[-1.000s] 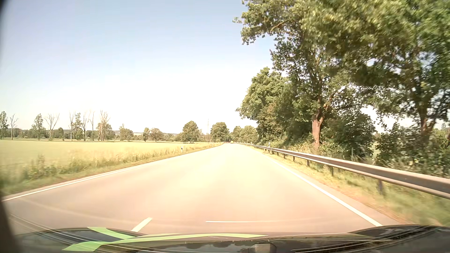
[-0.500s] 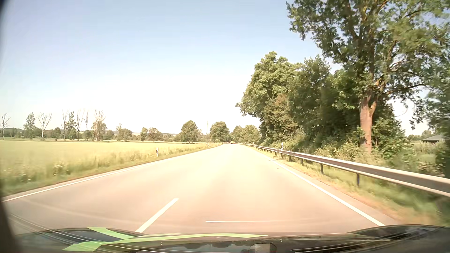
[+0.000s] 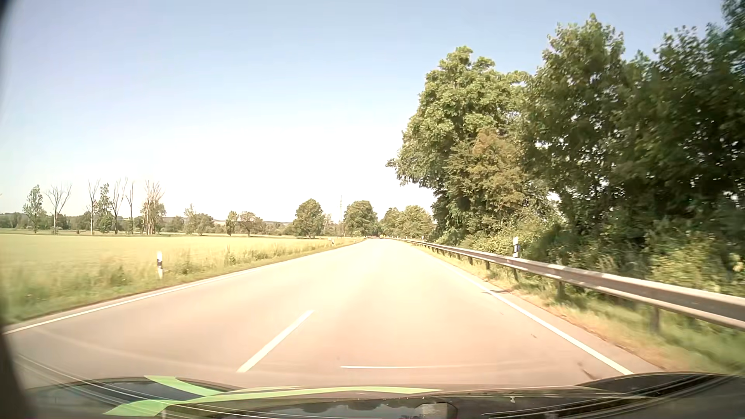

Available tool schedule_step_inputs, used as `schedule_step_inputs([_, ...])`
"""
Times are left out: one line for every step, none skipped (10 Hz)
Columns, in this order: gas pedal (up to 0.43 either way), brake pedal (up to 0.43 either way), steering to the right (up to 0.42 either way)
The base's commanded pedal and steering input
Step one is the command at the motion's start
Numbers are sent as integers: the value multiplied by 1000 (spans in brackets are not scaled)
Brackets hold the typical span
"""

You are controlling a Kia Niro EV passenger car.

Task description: Follow the waypoints while adhering to traffic rules and regulations

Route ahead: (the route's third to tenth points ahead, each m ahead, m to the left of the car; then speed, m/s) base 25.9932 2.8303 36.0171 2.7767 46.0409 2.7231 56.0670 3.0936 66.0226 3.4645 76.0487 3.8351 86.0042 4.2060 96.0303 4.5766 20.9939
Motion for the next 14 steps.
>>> schedule_step_inputs([260,0,-2])
schedule_step_inputs([260,0,-2])
schedule_step_inputs([260,0,-2])
schedule_step_inputs([260,0,-2])
schedule_step_inputs([260,0,-2])
schedule_step_inputs([260,0,-2])
schedule_step_inputs([260,0,-2])
schedule_step_inputs([260,0,-2])
schedule_step_inputs([260,0,-3])
schedule_step_inputs([260,0,-4])
schedule_step_inputs([260,0,-4])
schedule_step_inputs([268,0,-4])
schedule_step_inputs([268,0,-3])
schedule_step_inputs([268,0,-3])
